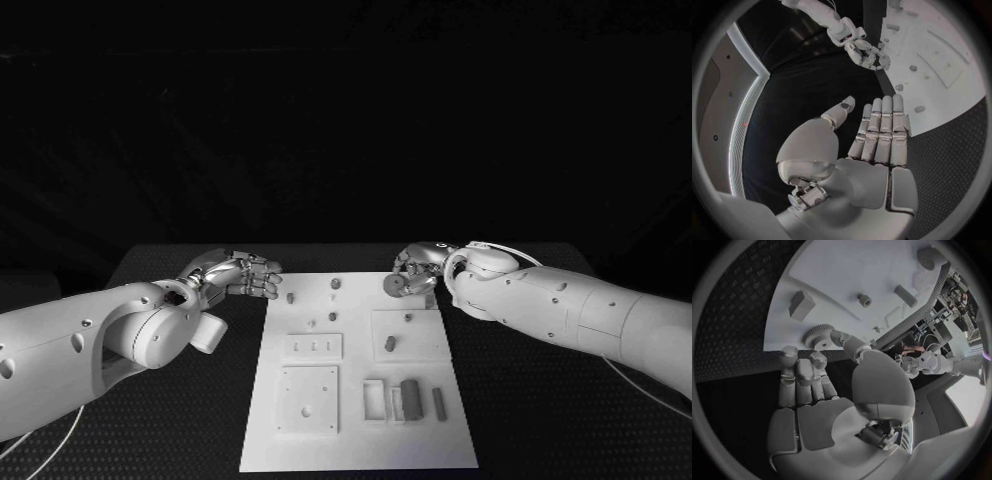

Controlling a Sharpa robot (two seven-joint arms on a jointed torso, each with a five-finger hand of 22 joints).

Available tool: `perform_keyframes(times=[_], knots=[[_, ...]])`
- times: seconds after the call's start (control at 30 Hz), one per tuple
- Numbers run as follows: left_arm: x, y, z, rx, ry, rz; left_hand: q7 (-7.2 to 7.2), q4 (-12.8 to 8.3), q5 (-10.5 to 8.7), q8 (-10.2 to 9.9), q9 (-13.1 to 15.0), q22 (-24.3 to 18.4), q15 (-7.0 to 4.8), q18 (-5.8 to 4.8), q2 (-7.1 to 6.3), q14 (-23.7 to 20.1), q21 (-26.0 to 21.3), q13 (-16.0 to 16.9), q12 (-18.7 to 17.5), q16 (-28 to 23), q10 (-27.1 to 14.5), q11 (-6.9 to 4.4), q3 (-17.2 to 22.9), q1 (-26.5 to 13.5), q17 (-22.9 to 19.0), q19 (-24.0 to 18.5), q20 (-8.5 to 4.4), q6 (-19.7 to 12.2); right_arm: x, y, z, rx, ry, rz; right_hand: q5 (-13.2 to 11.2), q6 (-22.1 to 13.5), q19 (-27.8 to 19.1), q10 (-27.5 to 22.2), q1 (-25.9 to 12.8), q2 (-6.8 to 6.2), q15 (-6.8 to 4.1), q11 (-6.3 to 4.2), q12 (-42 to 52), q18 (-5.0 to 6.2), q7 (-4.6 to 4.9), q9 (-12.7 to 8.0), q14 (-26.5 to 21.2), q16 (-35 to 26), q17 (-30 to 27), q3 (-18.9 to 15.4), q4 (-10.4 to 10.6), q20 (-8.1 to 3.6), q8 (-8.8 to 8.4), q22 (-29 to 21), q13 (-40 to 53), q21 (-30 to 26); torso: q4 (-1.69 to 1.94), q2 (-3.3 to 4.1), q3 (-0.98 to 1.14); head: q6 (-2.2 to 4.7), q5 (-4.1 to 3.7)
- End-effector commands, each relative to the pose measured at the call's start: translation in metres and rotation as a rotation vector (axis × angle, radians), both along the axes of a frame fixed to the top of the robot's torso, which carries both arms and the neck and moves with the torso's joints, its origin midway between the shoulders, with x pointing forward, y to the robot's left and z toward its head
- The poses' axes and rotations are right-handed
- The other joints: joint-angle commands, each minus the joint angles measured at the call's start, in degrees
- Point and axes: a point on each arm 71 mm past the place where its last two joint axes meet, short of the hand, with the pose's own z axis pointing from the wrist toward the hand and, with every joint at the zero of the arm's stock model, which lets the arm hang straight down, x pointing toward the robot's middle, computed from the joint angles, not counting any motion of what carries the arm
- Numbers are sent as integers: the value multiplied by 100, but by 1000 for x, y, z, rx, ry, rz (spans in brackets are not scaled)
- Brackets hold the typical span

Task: Assemble the parts on the task board

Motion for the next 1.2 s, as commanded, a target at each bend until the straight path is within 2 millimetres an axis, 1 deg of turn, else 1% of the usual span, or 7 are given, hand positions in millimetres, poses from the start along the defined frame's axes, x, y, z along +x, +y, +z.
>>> perform_keyframes(times=[0.03, 0.23, 0.53, 0.67, 0.73, 0.9, 1.2], knots=[[-1, -3, 1, -10, -1, -33, 23, 13, -2, -39, -7, 10, 44, 60, -43, 11, -37, -5, -27, -37, -6, 17, -20, -6, 8, 8, 34, -20, 0, 2, -3, -18, 11, 6, -14, 120, -45, -102, -45, 37, -8, 52, 36, 277, 20, 4, -46, 6, -2, -14, 31, 3, 46, 111, -19, 24, 2, 1, 0, -15, 3], [-2, -3, 1, -10, -1, -33, 24, 17, -2, -40, -8, 10, 45, 60, -45, 10, -38, -6, -31, -40, -7, 18, -20, -8, 10, 8, 34, -22, 2, -1, -5, -22, 5, -5, -14, 179, -54, -116, -50, 90, -19, 39, 61, 277, 7, 5, -49, 8, -2, -20, 40, 7, 76, 111, -56, 28, 10, 2, -3, -48, 21], [-2, -3, 1, -10, -1, -32, 23, 20, -2, -40, -9, 11, 45, 61, -45, 11, -40, -6, -34, -42, -5, 19, -19, -8, 12, 8, 34, -22, 2, 1, -5, -29, -2, -3, -13, 313, -56, -124, -60, 180, -49, 6, 113, 277, -28, 11, -21, 16, 24, -35, 41, 6, 140, 110, -123, 43, 1, 4, -4, -84, 20], [-2, -3, 1, -11, 0, -32, 23, 20, -2, -39, -9, 12, 44, 61, -45, 11, -41, -6, -35, -43, -5, 18, -19, -7, 13, 8, 34, -22, 3, 1, -6, -76, -30, -9, -11, 460, -54, -123, -2, 278, -79, -24, 160, 277, -58, 17, 11, 22, 47, -28, -38, -5, 205, 110, -184, 59, 6, 5, -4, -106, 14], [-2, -2, 1, -10, -2, -28, 23, 20, -2, -39, -9, 12, 44, 61, -45, 11, -41, -5, -35, -43, -4, 18, -18, -7, 13, 8, 34, -22, 2, 1, -7, -100, -41, -4, -9, 500, -52, -125, 89, 322, -89, -31, 183, 277, -67, 10, 28, 25, 56, -12, -156, -16, 216, 110, -218, 68, 1, 0, -4, -116, 16], [-2, -1, 1, -10, -4, -25, 23, 22, -2, -39, -9, 13, 44, 62, -44, 12, -42, -5, -37, -44, -3, 18, -17, -6, 15, 9, 33, -21, 2, 2, -9, -111, -46, -1, -10, 592, -42, -123, 172, 320, -98, -43, 222, 277, -79, 6, 67, 25, 82, -8, -298, -15, 247, 106, -275, 78, -3, -2, -6, -132, 14], [-2, -2, 1, -10, -4, -27, 24, 26, -3, -38, -10, 14, 44, 61, -46, 13, -43, -5, -39, -46, 0, 18, -19, -8, 18, 9, 34, -21, 1, 10, -10, -121, -47, 17, -7, 682, -23, -128, 63, 251, -116, -65, 259, 277, -103, 11, 86, 23, 82, -25, -206, 0, 278, 96, -339, 75, -2, -2, -8, -144, 12]])
